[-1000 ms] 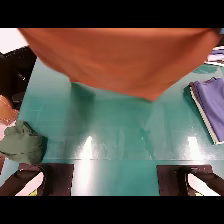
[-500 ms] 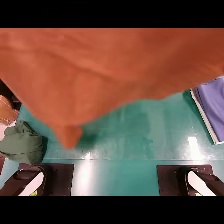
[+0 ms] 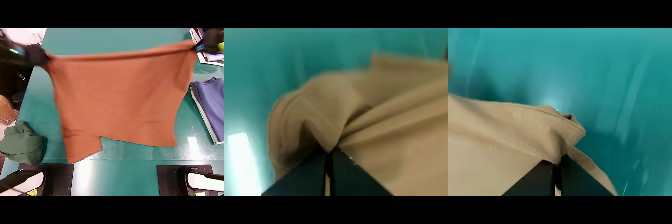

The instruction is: Fold the shirts.

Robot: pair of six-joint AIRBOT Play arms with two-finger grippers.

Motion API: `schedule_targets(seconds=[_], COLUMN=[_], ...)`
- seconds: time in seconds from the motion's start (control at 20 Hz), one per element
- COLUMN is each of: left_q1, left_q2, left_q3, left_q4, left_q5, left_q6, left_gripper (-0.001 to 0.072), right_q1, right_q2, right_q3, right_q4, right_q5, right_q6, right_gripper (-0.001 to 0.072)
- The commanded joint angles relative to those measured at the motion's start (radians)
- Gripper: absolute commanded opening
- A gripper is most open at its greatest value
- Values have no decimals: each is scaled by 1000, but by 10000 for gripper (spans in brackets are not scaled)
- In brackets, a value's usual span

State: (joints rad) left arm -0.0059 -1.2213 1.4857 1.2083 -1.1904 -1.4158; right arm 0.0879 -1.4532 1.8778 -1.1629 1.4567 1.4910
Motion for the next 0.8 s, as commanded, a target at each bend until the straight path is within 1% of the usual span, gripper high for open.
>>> schedule_targets(seconds=[0.0, 0.05, 0.2, 0.25, 0.3, 0.35, 0.4, 0.45, 0.5, 0.6, 0.75], left_q1=[0, 0, 1, 1, 1, 6, 20, 36, 56, 102, 169], left_q2=[-207, -250, -317, -318, -314, -313, -311, -309, -293, -237, -116], left_q3=[-115, -115, -115, -115, -109, -93, -69, -47, -39, -76, -256], left_q4=[-8, -8, -7, -5, 3, 10, 12, 11, 12, 12, 11], left_q5=[135, 174, 269, 283, 281, 249, 183, 106, 33, -52, -74], left_q6=[15, 31, 29, 30, 31, 29, 30, 37, 61, 89, 89], left_gripper=[25, 25, 26, 61, 381, 590, 522, 504, 503, 503, 503], right_q1=[31, 31, 31, 30, 19, 10, 2, -13, -26, -43, -78], right_q2=[-203, -245, -343, -362, -373, -373, -364, -343, -313, -223, -53], right_q3=[-39, -24, 54, 85, 109, 122, 122, 103, 66, -63, -309], right_q4=[8, 10, 27, 51, 79, 119, 152, 179, 195, 195, 205], right_q5=[-95, -115, -115, -95, -74, -57, -39, -9, 21, 51, 13], right_q6=[-12, -16, -15, -15, -15, -15, -16, -27, -53, -73, -87], right_gripper=[17, 18, 20, 106, 377, 457, 456, 455, 451, 446, 445])
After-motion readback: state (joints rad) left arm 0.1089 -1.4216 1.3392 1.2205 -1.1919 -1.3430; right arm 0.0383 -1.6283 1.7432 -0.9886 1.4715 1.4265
